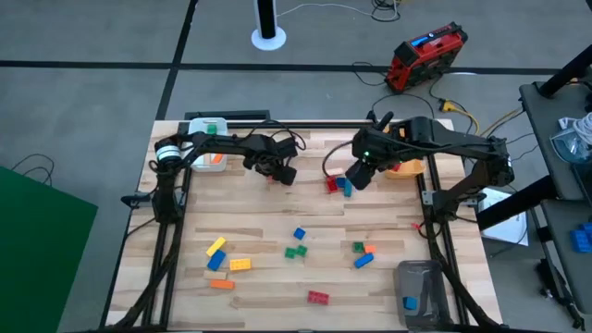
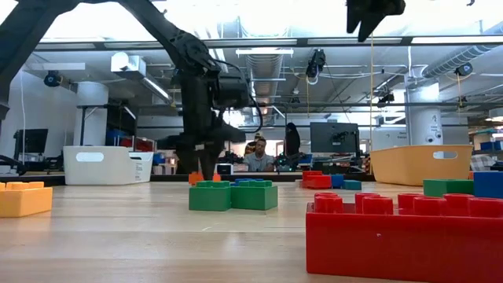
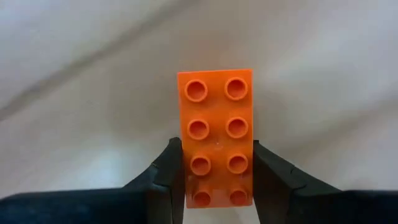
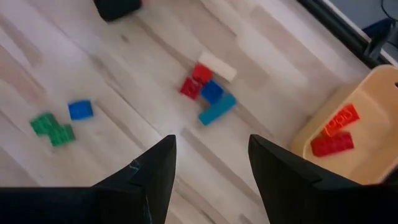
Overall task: Sort blocks by size
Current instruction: Put the big orange game piece into the yellow bin
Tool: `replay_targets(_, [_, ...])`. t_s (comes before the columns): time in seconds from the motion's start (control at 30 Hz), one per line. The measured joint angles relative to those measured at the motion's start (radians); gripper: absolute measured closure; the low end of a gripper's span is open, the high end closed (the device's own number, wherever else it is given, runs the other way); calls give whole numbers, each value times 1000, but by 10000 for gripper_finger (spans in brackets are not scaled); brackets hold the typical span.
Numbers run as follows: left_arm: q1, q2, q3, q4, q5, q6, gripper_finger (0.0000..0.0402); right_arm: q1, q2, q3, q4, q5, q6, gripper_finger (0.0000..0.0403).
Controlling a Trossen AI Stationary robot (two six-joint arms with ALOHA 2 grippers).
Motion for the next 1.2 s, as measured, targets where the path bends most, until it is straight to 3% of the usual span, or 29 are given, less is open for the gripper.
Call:
replay_targets(0.27, [-31, -168, 0, -10, 230, 357, 292, 8, -15, -10, 43, 2, -165, 211])
replay_targets(0.37, [-62, -255, 0, 0, 255, 546, 292, 13, -16, -23, 98, -17, -289, 211])
replay_targets(0.5, [-108, -354, 1, 24, 251, 723, 292, 13, -16, -60, 247, -139, -467, 211])
replay_targets(0.63, [-141, -418, 2, 84, 236, 768, 292, 13, 0, -90, 425, -211, -586, 211])
replay_targets(0.8, [-169, -442, 2, 151, 220, 772, 292, 13, 55, -96, 545, -218, -708, 211])
replay_targets(0.97, [-193, -441, 2, 189, 219, 770, 292, 13, 85, -96, 623, -219, -729, 202])
replay_targets(1.2, [-224, -441, 2, 297, 220, 768, 292, 13, 113, -96, 688, -219, -732, 156])
